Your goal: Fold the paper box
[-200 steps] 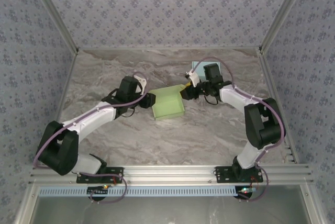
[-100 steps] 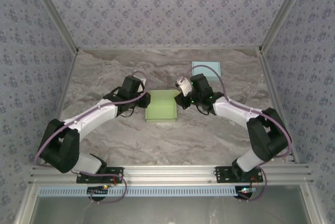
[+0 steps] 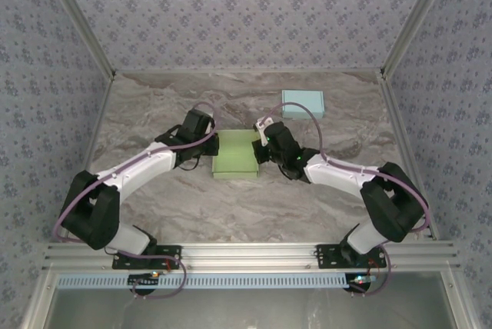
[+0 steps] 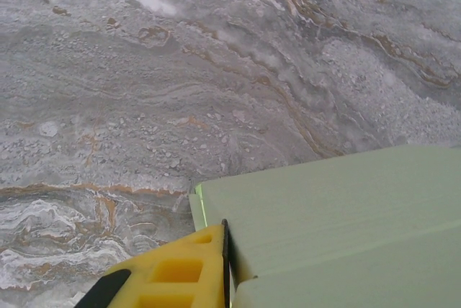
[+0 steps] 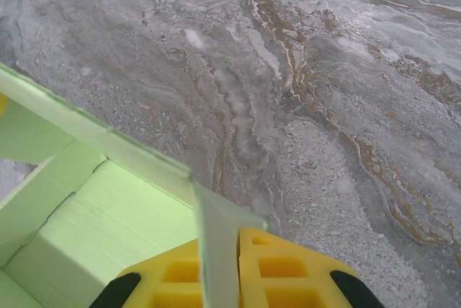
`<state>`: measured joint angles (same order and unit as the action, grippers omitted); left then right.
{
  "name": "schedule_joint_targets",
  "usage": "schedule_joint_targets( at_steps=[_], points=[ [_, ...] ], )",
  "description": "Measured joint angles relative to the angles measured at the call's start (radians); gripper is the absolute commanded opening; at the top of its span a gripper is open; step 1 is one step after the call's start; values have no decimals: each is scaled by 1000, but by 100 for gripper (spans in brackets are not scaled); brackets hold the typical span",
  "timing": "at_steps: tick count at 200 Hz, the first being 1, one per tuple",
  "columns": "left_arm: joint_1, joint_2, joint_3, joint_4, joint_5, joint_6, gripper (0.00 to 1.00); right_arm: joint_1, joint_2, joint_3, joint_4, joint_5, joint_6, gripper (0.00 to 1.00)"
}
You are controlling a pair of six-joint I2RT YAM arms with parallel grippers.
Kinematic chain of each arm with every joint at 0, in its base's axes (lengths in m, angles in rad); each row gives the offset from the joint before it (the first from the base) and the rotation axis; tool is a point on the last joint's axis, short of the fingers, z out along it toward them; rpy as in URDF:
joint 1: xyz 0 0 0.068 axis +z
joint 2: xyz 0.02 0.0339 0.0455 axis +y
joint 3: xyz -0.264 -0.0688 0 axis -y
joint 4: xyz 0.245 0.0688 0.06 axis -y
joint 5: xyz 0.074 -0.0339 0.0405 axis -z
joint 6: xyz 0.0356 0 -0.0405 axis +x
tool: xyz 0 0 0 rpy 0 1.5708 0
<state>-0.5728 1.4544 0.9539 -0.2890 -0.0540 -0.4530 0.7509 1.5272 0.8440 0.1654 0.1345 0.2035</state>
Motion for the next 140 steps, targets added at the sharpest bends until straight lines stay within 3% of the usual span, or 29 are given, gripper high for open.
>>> schedule_joint_targets(
  at_steps=[65, 105, 140],
  points=[
    [-17, -1, -53, 49, -16, -86, 13, 118, 0, -20, 23, 220, 189, 14],
    [-34, -39, -146, 111, -6, -143, 14, 217, 0, -56, 33, 343, 297, 23],
    [-40, -65, -174, 105, 11, -151, 14, 248, 1, -85, 75, 368, 375, 33]
  ],
)
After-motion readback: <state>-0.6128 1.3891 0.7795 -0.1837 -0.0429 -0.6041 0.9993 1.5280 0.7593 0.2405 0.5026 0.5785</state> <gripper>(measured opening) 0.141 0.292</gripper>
